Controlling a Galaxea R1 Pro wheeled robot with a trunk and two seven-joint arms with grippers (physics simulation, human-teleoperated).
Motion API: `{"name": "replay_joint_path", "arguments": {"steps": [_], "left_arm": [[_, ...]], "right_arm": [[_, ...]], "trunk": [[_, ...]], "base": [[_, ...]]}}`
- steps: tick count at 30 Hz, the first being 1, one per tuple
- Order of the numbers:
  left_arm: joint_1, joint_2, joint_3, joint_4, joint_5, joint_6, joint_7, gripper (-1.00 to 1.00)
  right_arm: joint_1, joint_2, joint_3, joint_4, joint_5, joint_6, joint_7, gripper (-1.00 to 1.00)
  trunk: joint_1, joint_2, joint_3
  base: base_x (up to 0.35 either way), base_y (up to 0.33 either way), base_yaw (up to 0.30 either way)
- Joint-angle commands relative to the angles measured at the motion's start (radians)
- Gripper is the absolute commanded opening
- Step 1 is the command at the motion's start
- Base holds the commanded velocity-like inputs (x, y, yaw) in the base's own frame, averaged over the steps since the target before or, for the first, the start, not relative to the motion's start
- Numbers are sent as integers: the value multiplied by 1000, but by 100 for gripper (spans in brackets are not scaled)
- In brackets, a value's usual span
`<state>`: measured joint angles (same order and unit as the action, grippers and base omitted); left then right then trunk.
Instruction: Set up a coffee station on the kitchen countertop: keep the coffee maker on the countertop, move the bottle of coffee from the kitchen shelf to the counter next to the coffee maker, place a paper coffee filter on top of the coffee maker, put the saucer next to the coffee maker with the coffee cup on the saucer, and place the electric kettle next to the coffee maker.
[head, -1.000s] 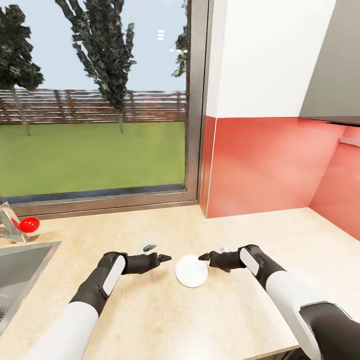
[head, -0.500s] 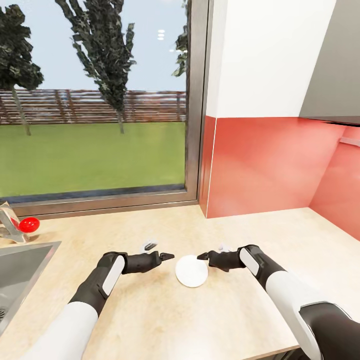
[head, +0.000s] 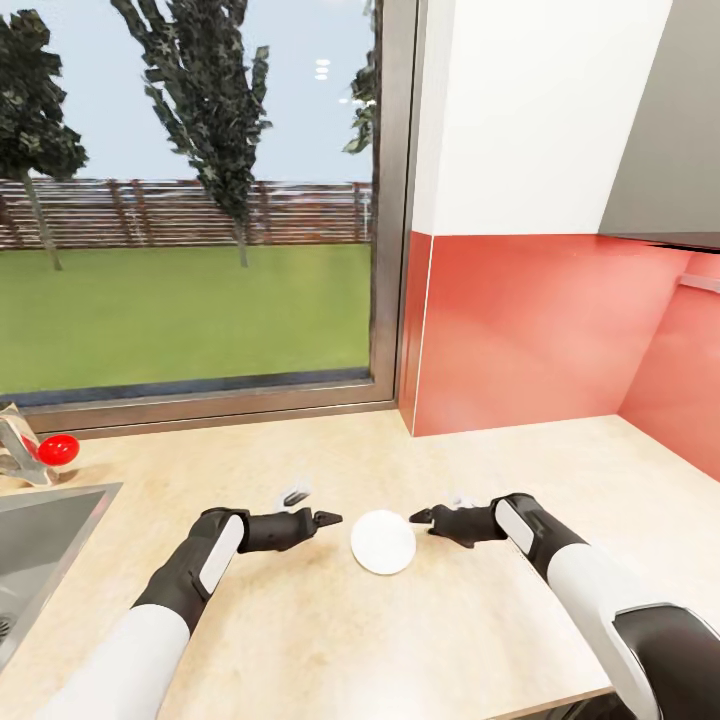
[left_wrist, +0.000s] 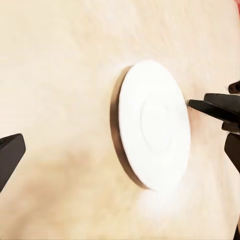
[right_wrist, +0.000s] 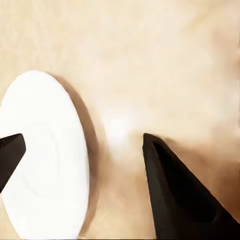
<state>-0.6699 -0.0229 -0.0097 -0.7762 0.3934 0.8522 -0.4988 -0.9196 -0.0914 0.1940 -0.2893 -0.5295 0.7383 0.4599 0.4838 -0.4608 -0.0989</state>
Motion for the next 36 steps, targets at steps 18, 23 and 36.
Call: {"name": "replay_joint_path", "arguments": {"steps": [18,23,36], "left_arm": [[-1,0,-1,2,1,7,-1,100],[-1,0,-1,2,1,7,-2,100],[-1,-1,-3,2,2,8,-3,100]], "right_arm": [[-1,-13,8,15,6,1,5,100],[-1,-8,9,16,6,3,9,100],[-1,-2,12,16,6,11,25,100]], "trunk": [[1,-2,-2],[1,-2,-2],[1,-2,-2]], "base": [[0,0,0],[0,0,0],[0,0,0]]}}
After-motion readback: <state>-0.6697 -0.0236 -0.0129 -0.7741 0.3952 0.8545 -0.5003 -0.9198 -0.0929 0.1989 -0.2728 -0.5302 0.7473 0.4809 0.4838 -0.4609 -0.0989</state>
